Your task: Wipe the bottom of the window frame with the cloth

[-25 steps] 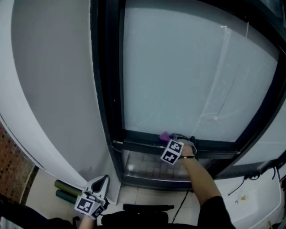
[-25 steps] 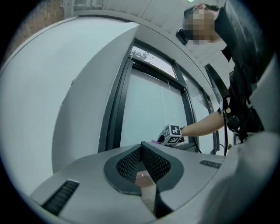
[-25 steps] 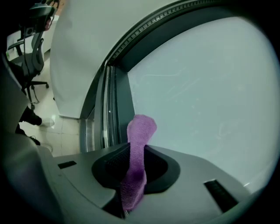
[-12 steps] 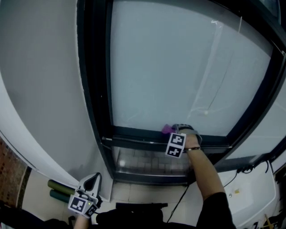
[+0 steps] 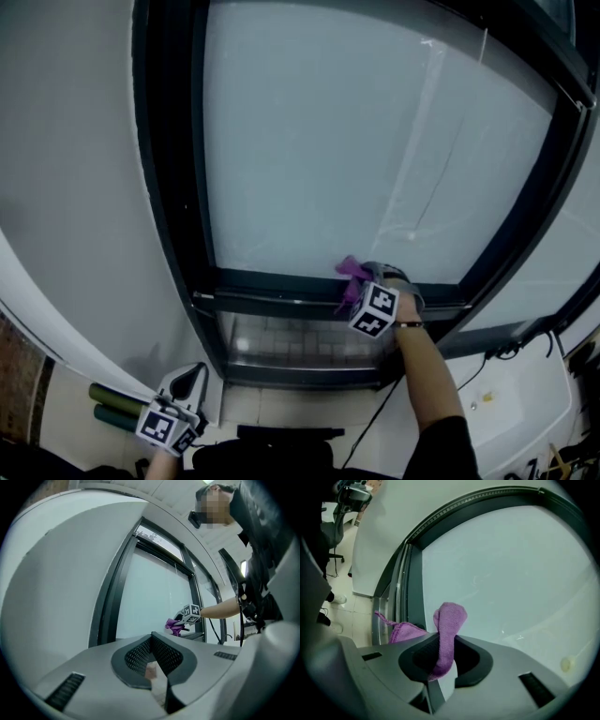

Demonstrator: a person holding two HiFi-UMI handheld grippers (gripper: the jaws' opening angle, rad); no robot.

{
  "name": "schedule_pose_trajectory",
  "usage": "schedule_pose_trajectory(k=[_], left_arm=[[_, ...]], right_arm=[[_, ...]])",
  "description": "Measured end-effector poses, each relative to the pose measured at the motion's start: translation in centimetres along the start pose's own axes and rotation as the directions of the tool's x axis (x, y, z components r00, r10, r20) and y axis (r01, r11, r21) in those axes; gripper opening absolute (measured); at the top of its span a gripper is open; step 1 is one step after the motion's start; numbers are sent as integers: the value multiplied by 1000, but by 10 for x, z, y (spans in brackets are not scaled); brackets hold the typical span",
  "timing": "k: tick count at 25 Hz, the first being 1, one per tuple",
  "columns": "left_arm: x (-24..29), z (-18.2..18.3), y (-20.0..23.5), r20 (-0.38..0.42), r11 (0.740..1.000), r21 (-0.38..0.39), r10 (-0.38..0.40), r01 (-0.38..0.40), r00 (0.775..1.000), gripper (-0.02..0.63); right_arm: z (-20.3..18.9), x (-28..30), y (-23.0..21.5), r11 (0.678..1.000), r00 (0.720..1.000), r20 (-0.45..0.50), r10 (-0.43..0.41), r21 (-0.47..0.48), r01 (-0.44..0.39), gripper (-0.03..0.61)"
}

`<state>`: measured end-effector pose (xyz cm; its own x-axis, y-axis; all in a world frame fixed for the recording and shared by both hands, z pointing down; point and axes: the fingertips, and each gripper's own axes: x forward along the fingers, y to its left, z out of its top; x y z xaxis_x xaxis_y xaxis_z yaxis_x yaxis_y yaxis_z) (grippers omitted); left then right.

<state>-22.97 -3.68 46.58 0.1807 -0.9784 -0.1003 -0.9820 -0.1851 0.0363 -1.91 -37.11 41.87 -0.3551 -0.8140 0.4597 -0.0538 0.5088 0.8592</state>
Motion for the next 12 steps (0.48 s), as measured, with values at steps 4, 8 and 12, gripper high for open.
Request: schedule_pose_trajectory(k=[4, 8, 12], left_arm=[[9, -5, -3, -14, 1000, -5, -12, 12, 1000, 2], [19, -6, -9, -18, 1000, -3, -26, 26, 1000, 2], [31, -10, -16, -37, 998, 4, -56, 57, 998, 2]], right_arm=[[-25, 1, -9, 999, 999, -17, -34, 39, 34, 72], [-61, 8, -12, 992, 997, -55, -51, 111, 56, 72], [-70, 2, -7, 953, 999, 16, -29, 303, 23, 72]])
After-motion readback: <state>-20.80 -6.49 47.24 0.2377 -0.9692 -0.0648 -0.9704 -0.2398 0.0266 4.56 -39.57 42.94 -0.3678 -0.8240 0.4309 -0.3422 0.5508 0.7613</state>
